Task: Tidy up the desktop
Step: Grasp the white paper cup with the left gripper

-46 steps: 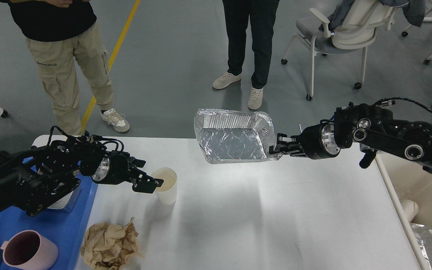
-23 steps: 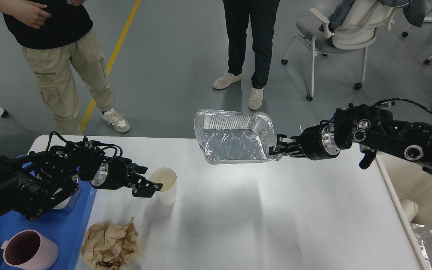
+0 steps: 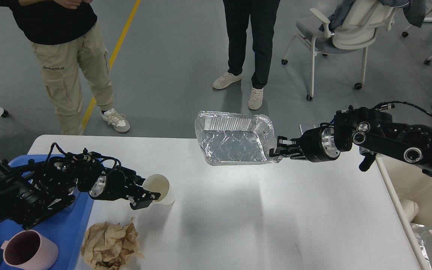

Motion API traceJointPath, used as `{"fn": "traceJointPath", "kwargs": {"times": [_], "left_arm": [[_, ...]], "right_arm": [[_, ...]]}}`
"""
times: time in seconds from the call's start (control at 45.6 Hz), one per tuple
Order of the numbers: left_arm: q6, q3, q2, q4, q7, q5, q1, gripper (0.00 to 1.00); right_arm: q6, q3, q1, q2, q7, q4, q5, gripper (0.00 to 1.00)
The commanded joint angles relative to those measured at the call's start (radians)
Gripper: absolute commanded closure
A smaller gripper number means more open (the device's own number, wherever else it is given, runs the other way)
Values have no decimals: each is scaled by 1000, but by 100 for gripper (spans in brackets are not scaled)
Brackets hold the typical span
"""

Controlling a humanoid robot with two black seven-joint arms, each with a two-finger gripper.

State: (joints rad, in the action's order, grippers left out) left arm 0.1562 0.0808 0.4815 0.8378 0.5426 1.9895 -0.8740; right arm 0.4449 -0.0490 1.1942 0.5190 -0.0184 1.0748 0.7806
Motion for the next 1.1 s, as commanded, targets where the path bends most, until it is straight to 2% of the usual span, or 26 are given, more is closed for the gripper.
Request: {"fn": "traceJointPath", "kwargs": {"times": [0.0, 0.066, 0.175, 0.439, 0.526, 0.811, 1.075], "left_arm": [[-1, -1, 2, -17, 0, -8, 1, 77], [0, -1, 2, -31, 10, -8, 1, 90], [-1, -1, 2, -48, 34, -6, 3, 99], [-1, -1, 2, -48, 46, -8, -2, 100], [-3, 0, 14, -46, 68, -8, 3, 100], [-56, 16, 146, -23, 108, -58, 20, 100], [-76, 31, 273, 0, 123, -342, 21, 99]], "right_arm": [[-2, 0, -2, -1, 0, 1, 0, 100], [-2, -2, -2, -1, 0, -1, 0, 100], [-2, -2, -2, -1, 0, -1, 0, 100], [-3, -2, -15, -1, 0, -3, 0, 100], [-5, -2, -15, -1, 0, -3, 0, 100], [-8, -3, -15, -5, -2, -4, 0, 100], [-11, -5, -18, -7, -2, -4, 2, 100]]}}
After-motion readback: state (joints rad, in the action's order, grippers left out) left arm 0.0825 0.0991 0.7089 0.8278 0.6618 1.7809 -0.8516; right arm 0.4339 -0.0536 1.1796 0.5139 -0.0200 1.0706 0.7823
